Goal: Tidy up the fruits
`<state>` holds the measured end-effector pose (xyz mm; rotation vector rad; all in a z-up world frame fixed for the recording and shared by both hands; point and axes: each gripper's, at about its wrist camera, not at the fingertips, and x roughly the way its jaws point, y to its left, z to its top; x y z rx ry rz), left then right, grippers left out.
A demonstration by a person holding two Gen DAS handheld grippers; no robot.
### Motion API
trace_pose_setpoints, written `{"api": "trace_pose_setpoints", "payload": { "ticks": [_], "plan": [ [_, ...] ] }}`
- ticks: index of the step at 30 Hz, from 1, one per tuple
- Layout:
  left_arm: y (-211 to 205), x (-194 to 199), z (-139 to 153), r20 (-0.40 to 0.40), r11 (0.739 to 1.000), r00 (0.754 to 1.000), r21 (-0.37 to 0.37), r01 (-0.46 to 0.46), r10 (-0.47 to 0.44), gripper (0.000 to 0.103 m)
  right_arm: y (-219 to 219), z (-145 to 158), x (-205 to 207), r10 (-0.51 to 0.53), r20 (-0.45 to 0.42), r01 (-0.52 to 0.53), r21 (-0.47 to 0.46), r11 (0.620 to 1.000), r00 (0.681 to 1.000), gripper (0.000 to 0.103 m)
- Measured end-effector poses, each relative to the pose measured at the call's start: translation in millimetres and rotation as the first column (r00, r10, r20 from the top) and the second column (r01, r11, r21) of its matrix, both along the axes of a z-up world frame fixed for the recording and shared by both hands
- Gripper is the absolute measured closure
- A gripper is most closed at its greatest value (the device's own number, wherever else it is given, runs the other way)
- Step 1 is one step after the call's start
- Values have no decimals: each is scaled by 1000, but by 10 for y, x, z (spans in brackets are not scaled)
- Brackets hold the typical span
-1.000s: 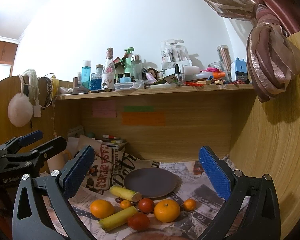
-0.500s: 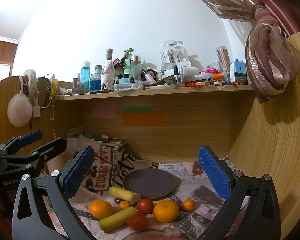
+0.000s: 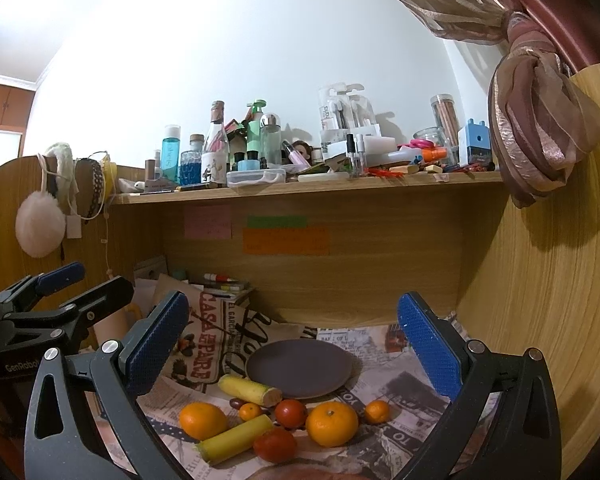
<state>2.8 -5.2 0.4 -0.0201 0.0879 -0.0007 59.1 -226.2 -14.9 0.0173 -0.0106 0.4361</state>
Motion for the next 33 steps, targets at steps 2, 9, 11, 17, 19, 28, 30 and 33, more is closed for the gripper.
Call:
{"api": "trace_pose_setpoints", "payload": {
  "ticks": [2, 9, 11, 17, 19, 28, 30, 33],
  "plan": [
    [-3, -2, -1, 0, 1000, 1000, 0, -1, 1, 0, -2, -2, 4, 1, -2, -1, 1, 1000, 1000, 0],
    [-7, 0, -2, 2, 1000, 1000, -1, 1, -1, 0, 9, -13, 32, -13, -2, 13, -6, 1000, 1000, 0],
    [-9, -1, -7, 1, 1000, 1000, -2, 2, -2, 0, 20, -29, 54, -15, -7, 15, -10, 1000, 1000, 0],
    [57, 164, -87, -54, 999, 998, -34, 31, -33, 0, 55, -120, 208, -43, -32, 42, -50, 998, 999, 0],
    [72, 235, -149, -78, 999, 997, -33, 26, -28, 0, 52, -172, 298, -41, -56, 38, -63, 997, 998, 0],
    [197, 636, -545, -240, 1000, 971, -20, 17, -21, 4, 12, -484, 743, -34, -224, 8, -118, 993, 974, 0],
    [231, 724, -662, -290, 1000, 957, -21, 21, -26, 11, -8, -559, 827, -38, -258, 5, -128, 992, 965, 1],
    [275, 856, -841, -363, 999, 932, -34, 17, -28, 13, -35, -684, 948, -42, -310, -6, -151, 988, 950, 8]
  ]
}}
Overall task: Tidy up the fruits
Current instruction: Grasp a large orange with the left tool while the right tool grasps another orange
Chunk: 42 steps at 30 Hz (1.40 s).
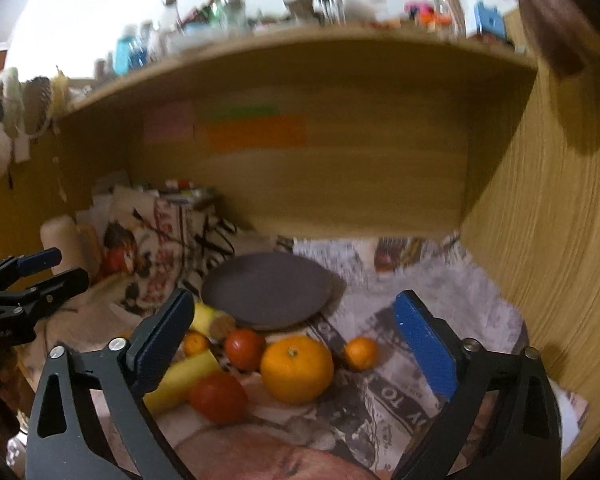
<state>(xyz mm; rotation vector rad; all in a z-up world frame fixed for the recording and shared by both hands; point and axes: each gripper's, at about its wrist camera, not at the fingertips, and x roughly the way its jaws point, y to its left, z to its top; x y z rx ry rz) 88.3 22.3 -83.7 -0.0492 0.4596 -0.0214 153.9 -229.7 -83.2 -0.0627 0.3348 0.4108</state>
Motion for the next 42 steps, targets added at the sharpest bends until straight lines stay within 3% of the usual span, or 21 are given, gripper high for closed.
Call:
{"api": "trace_pose_setpoints", "payload": {
  "ticks": [7, 18, 33, 37, 42],
  "plan": [
    [21, 166, -367, -112, 1000, 994, 3, -3, 3, 13, 14, -275, 191, 1, -85, -9, -89, 996, 996, 28],
    [-13, 375, -726, -235, 999, 972, -35, 12, -20, 14, 34, -460, 362, 59, -198, -82, -108, 991, 978, 28],
    [-44, 538, -918, -285, 992, 955, -116, 49, -80, 32, 212, -691, 725, 109, -377, -163, -115, 980, 920, 28],
    [-89, 538, -911, -279, 993, 956, -103, 65, -92, 37, 209, -716, 792, 97, -397, -149, -102, 984, 913, 35],
    [-105, 547, -901, -279, 994, 956, -90, 66, -89, 38, 202, -713, 776, 96, -393, -147, -101, 984, 914, 36]
  ]
}}
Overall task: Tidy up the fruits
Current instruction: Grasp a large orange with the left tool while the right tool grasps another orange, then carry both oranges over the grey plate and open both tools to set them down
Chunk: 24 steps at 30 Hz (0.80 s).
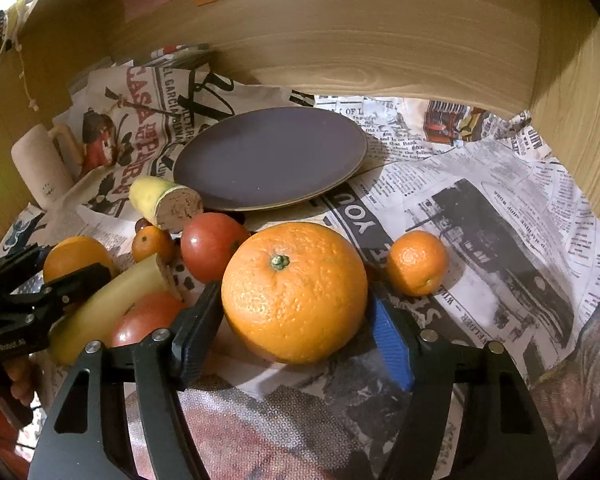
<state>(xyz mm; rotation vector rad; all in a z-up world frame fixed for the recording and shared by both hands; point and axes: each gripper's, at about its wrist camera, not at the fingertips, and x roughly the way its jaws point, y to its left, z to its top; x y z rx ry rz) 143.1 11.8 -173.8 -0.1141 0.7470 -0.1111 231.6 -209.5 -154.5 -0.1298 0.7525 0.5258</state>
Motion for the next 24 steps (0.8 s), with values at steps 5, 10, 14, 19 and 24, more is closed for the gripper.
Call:
{"api": "trace_pose_setpoints", "payload": {
  "ticks": [5, 10, 14, 19, 24],
  "plan": [
    [16, -4, 22, 7, 1000, 1000, -2, -4, 4, 39, -26, 21, 15, -2, -4, 2, 10, 1000, 1000, 37],
    [69, -38, 152, 38, 1000, 999, -2, -19, 19, 39, -65, 96, -17, -6, 8, 6, 25, 1000, 1000, 37],
    [123, -60, 336, 83, 1000, 996, 5, -28, 28, 39, -87, 213, -73, -6, 42, 4, 35, 999, 999, 37],
    [171, -59, 608, 150, 999, 988, 17, -44, 41, 39, -84, 416, -115, -7, 99, 2, 50, 999, 995, 37],
    [177, -20, 875, 208, 999, 977, 19, -43, 38, 39, -64, 642, -122, -8, 162, -2, 59, 998, 987, 37]
  ]
}}
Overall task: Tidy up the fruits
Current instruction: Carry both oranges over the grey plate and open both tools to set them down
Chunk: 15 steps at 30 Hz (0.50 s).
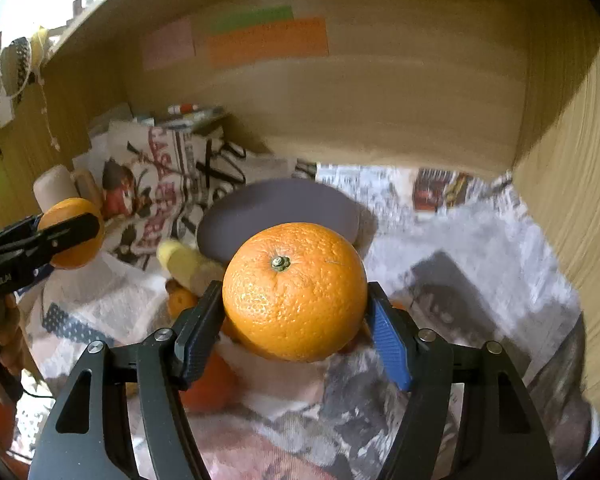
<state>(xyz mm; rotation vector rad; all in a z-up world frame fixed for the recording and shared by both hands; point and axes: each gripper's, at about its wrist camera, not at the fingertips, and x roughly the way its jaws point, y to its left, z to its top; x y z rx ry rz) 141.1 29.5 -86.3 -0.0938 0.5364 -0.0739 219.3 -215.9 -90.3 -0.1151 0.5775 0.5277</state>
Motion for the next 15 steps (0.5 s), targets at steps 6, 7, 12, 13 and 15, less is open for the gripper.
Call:
{"api": "trace_pose_setpoints", "payload": {
  "ticks": [6, 7, 12, 13, 15],
  "plan": [
    [-57, 56, 265, 70, 1000, 998, 28, 0, -2, 39, 33, 196, 23, 3, 53, -4, 15, 1000, 999, 37],
    [-64, 72, 296, 75, 1000, 997, 26, 0, -2, 39, 42, 226, 37, 6, 59, -7, 19, 1000, 998, 37],
    [-95, 219, 399, 90, 1000, 996, 30, 1, -4, 39, 125, 348, 116, 16, 94, -18, 19, 1000, 995, 37],
    [-102, 257, 414, 90, 999, 996, 33, 4, -7, 39, 143, 365, 130, 17, 99, -19, 19, 1000, 995, 37],
    [-107, 326, 440, 91, 999, 996, 38, 4, -8, 39, 168, 396, 190, 23, 101, -26, 23, 999, 995, 37]
  ]
}}
